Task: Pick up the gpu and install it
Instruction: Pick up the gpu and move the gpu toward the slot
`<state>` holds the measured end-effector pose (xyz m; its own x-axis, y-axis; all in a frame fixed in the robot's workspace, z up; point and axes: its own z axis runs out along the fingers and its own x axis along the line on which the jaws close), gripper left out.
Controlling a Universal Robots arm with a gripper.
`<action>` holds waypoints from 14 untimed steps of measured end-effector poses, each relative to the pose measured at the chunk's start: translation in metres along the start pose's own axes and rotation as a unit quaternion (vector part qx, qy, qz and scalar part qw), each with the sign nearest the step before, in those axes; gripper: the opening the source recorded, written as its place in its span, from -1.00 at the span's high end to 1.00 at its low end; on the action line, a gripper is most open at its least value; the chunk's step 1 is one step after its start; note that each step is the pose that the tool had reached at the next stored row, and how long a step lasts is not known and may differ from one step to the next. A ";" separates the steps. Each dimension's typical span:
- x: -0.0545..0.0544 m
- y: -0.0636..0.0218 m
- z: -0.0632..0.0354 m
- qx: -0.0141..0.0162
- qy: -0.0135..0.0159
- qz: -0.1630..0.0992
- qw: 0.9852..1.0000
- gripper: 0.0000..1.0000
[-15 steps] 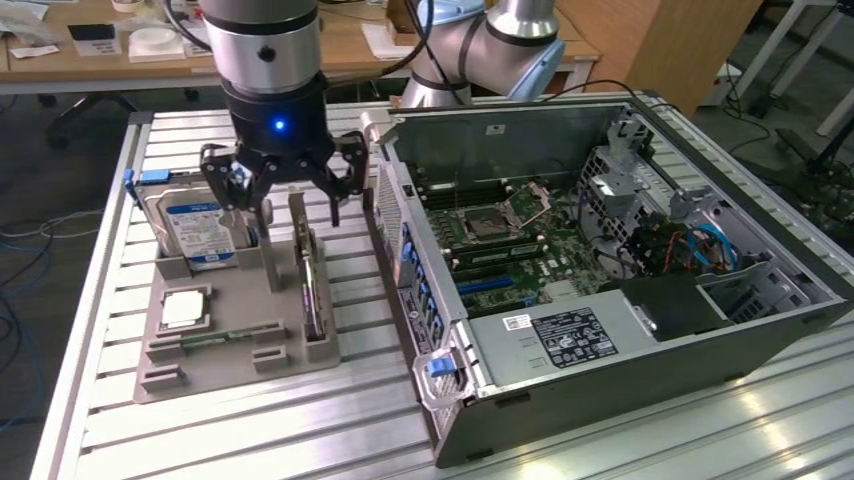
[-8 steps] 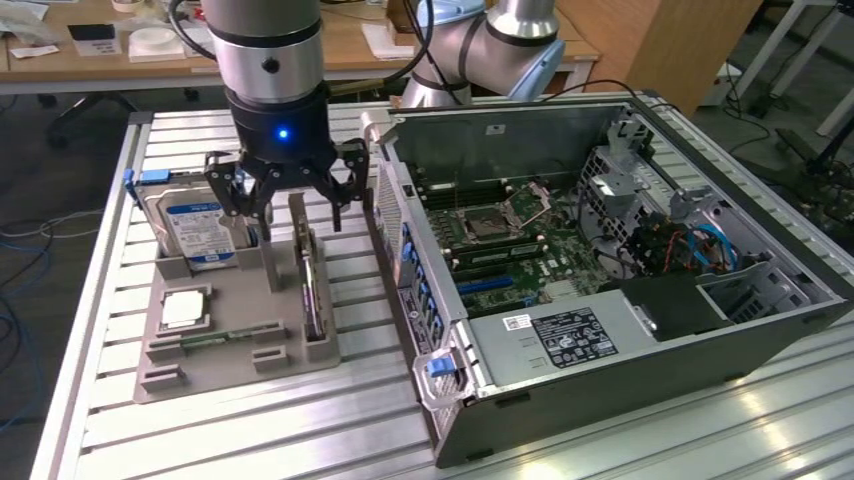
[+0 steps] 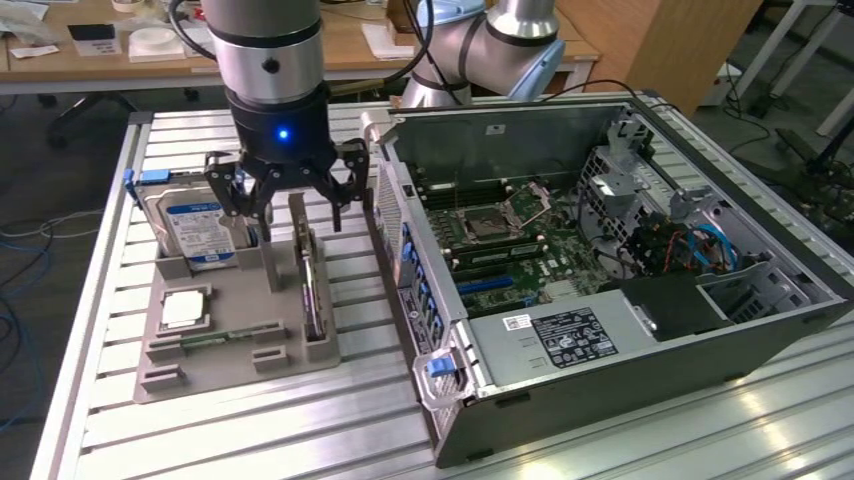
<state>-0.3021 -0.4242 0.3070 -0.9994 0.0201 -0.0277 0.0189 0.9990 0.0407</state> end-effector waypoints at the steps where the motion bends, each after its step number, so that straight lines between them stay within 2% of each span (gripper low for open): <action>1: 0.000 0.0000 0.0003 0.000 0.000 0.000 1.000 -0.53; 6: 0.000 -0.0005 0.0024 0.000 0.000 0.000 1.000 -0.53; 14: 0.000 -0.0010 0.0159 0.000 0.000 0.000 1.000 -0.53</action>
<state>-0.3020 -0.4245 0.2910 -0.9994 0.0200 -0.0269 0.0189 0.9990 0.0407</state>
